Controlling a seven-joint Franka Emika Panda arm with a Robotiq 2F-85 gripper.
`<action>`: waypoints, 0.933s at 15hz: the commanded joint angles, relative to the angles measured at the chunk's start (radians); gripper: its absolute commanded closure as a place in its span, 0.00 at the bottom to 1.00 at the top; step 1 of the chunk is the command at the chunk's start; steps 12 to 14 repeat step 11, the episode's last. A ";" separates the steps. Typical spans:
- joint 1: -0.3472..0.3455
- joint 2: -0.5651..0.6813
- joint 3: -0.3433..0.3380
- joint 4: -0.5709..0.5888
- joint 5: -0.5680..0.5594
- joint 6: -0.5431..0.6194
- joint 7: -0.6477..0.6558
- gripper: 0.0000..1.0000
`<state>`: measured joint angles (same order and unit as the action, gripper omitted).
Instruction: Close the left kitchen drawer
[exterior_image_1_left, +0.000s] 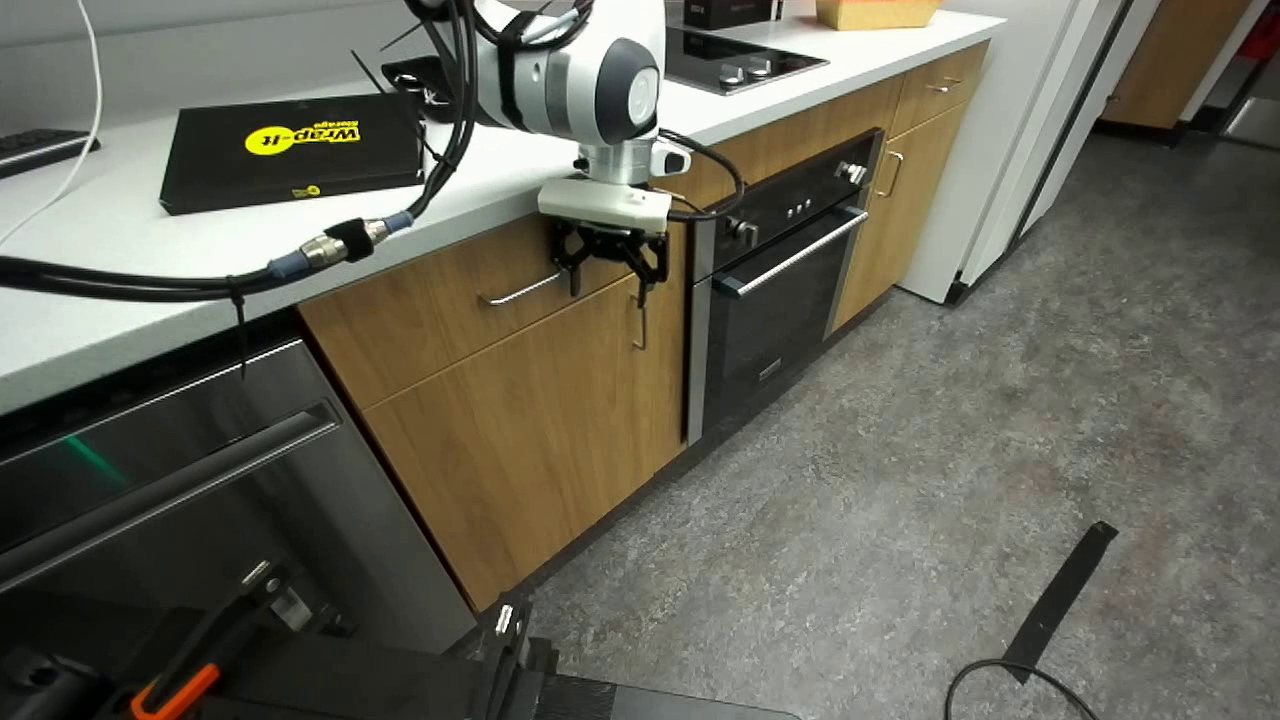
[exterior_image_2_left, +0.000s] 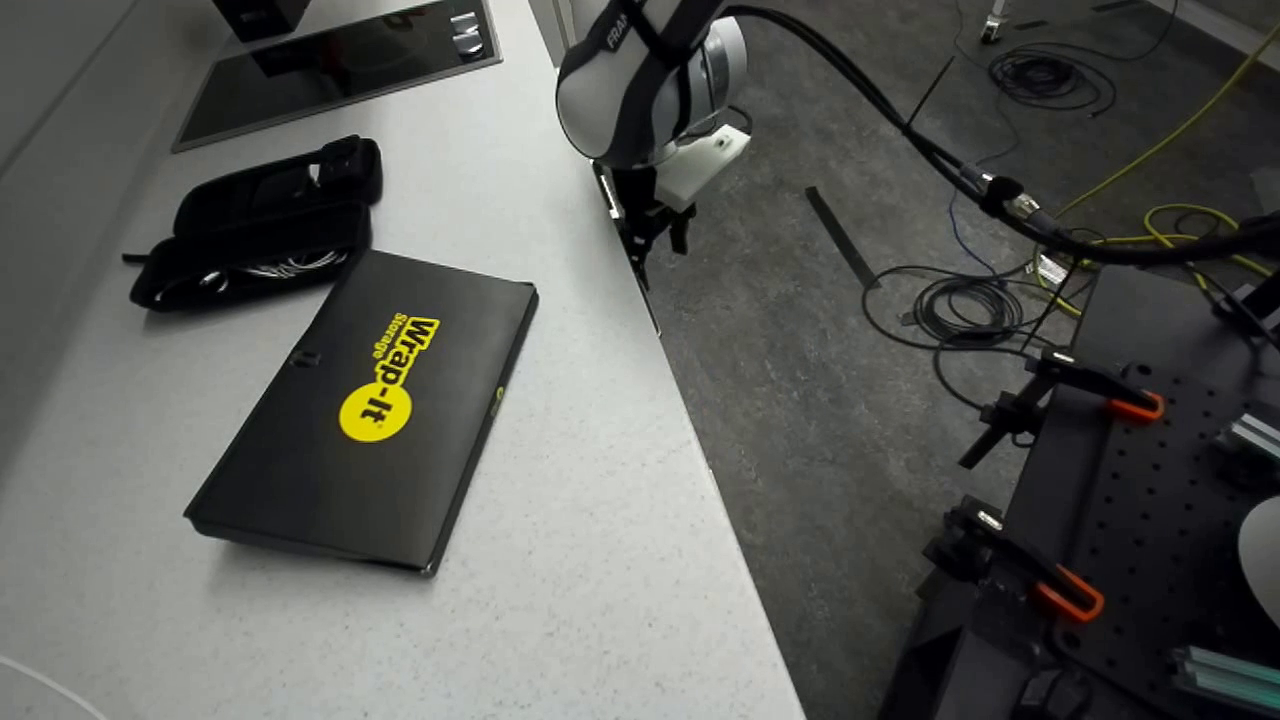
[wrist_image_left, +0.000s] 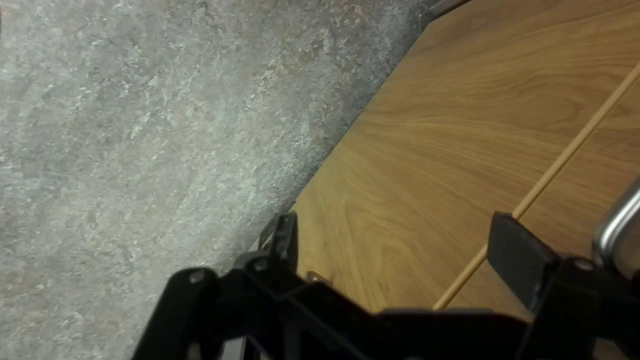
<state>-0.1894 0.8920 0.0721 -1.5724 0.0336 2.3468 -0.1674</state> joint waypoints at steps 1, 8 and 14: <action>-0.051 0.051 0.076 0.105 0.097 -0.137 -0.119 0.00; -0.036 0.033 0.026 0.078 0.070 -0.109 -0.113 0.00; -0.036 0.033 0.026 0.078 0.070 -0.110 -0.115 0.00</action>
